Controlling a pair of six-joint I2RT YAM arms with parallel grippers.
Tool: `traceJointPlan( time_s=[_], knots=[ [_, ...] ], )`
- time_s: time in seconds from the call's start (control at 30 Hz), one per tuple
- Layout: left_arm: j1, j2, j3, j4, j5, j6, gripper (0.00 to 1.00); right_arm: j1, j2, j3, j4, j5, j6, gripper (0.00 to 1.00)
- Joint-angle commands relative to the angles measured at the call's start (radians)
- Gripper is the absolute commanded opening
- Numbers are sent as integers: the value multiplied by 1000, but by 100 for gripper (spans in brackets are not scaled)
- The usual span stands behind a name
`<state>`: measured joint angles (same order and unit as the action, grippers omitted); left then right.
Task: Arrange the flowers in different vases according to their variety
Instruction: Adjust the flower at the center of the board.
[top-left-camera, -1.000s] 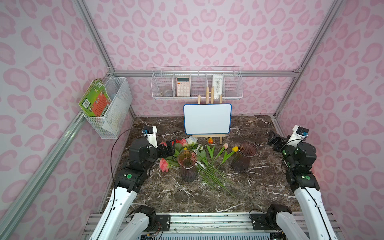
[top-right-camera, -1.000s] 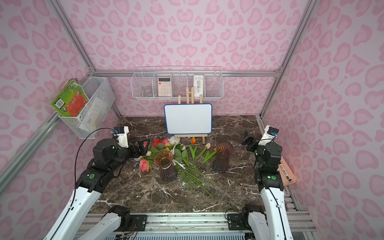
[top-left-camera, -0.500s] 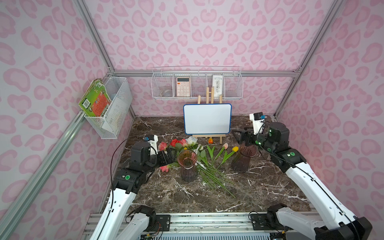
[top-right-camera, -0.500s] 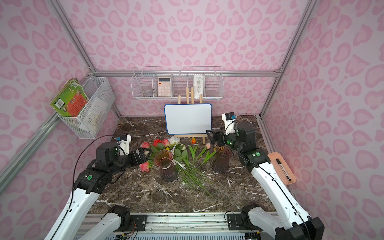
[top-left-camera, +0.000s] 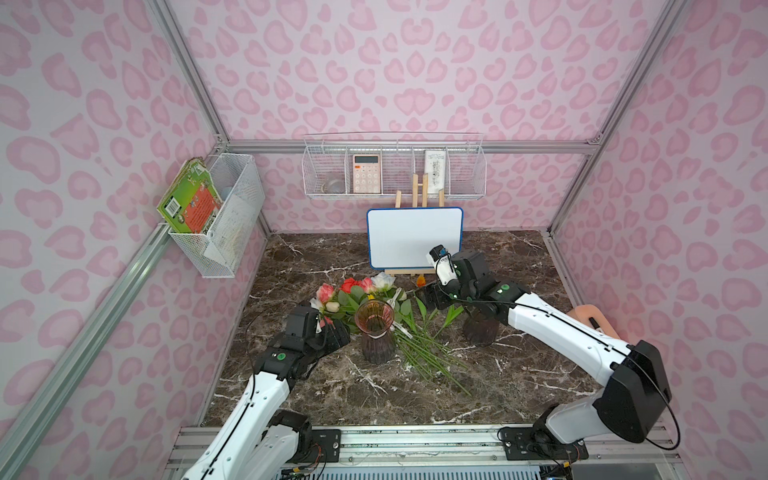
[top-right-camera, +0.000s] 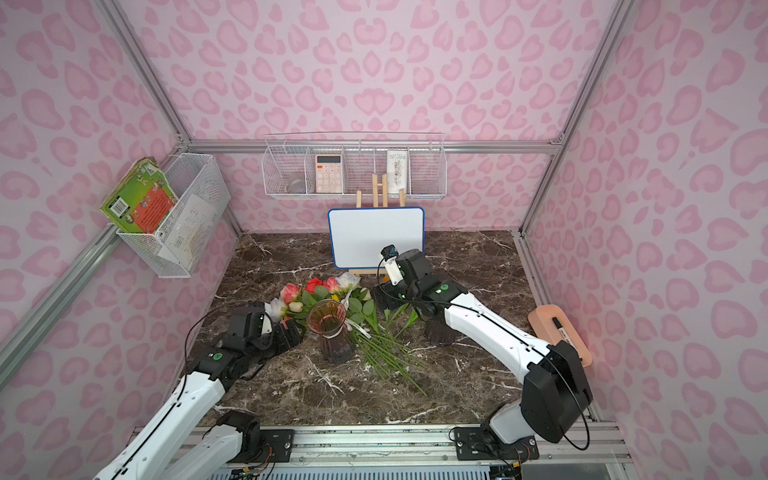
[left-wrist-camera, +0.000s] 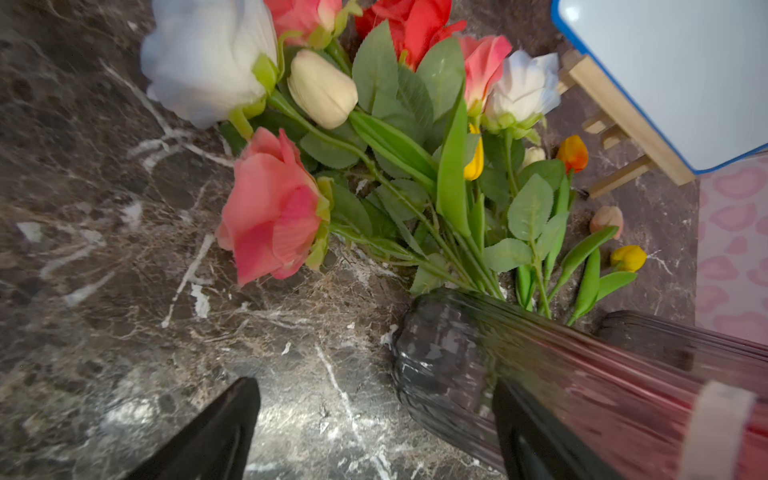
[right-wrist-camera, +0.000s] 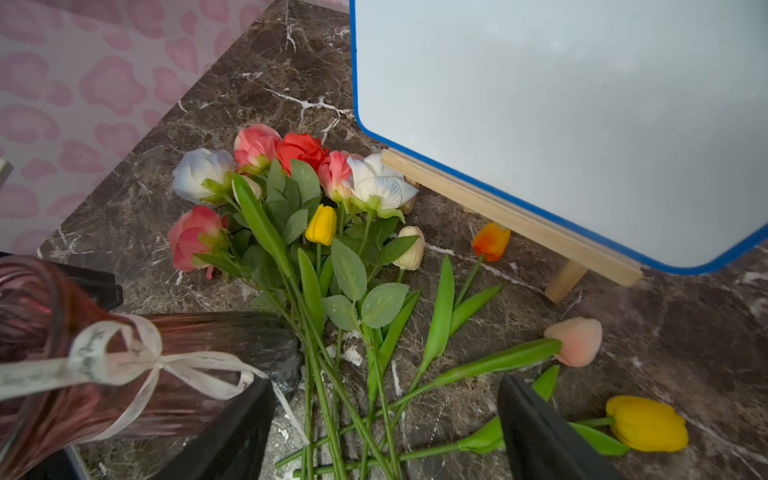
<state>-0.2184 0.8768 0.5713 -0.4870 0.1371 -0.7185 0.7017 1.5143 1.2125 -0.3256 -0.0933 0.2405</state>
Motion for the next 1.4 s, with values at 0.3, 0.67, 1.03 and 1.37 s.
traceJointPlan(
  time_s=[0.3,0.67,1.03,1.37],
  knots=[
    [40,402,17,314,224,-59,64,7,278,136,-116,18,3,76],
    [43,636,55,486,259,-75,49,37,441,184,-114,-66,-75,59],
    [38,775,144,579,279,-109,44,32,539,244,-121,-8,-101,40],
    [28,869,238,633,260,-131,42,28,528,232,-120,-10,-128,42]
  ],
)
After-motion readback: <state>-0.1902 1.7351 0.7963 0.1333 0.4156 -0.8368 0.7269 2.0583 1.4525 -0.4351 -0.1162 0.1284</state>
